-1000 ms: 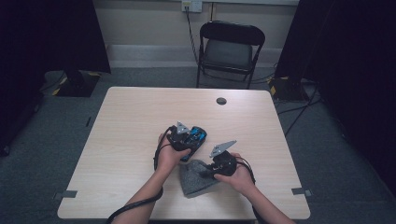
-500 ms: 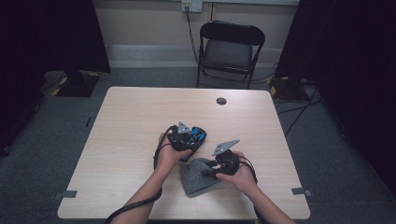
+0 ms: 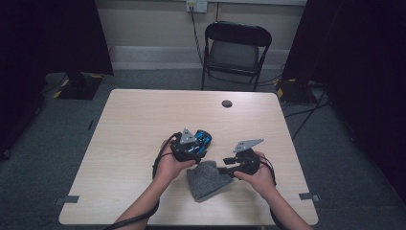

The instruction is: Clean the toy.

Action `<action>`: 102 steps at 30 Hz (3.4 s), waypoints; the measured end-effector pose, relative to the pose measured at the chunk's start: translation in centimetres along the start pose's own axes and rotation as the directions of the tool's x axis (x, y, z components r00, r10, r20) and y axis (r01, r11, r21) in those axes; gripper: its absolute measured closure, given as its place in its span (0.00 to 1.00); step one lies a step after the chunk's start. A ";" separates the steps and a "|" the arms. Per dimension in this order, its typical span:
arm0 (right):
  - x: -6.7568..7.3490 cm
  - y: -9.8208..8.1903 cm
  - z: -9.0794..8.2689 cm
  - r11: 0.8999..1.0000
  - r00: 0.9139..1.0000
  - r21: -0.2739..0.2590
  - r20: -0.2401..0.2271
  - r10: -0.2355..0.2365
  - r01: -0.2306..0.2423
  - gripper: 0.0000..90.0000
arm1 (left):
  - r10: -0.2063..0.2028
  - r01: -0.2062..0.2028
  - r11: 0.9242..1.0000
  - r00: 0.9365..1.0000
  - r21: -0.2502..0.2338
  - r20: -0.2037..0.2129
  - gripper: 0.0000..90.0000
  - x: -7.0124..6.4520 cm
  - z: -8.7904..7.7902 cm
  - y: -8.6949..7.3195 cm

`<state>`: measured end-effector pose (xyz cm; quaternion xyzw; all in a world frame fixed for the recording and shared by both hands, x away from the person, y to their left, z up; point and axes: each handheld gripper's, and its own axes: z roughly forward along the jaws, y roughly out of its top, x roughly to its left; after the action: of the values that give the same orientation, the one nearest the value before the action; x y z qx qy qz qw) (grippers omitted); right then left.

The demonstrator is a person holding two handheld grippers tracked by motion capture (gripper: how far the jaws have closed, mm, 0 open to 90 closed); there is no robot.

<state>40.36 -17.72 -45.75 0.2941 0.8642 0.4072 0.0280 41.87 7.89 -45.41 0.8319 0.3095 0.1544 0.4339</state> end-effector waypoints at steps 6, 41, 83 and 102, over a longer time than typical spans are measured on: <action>-1.0 -0.6 -0.7 1.000 0.998 0.003 0.049 0.028 -0.028 0.54 | 0.036 -0.036 0.999 0.995 0.000 0.093 0.42 -2.6 -1.1 -1.0; -2.4 5.9 5.8 0.996 0.995 -0.045 0.068 -0.068 0.071 0.22 | 0.035 -0.060 0.989 0.984 0.139 0.174 0.86 -5.3 -1.7 -4.9; -1.4 7.2 10.8 0.984 0.976 0.026 0.124 -0.177 0.175 0.07 | -0.171 0.196 0.962 0.975 0.189 -0.139 0.85 3.7 -8.2 -8.5; -1.4 7.0 10.8 0.986 0.977 0.013 0.128 -0.168 0.167 0.07 | -0.116 0.162 0.956 0.975 0.244 -0.191 0.86 3.5 -7.4 -7.5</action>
<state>48.01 -7.57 -48.19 0.2459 0.8827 0.3828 0.1176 37.80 18.03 -47.35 0.8405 0.4219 0.1542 0.3031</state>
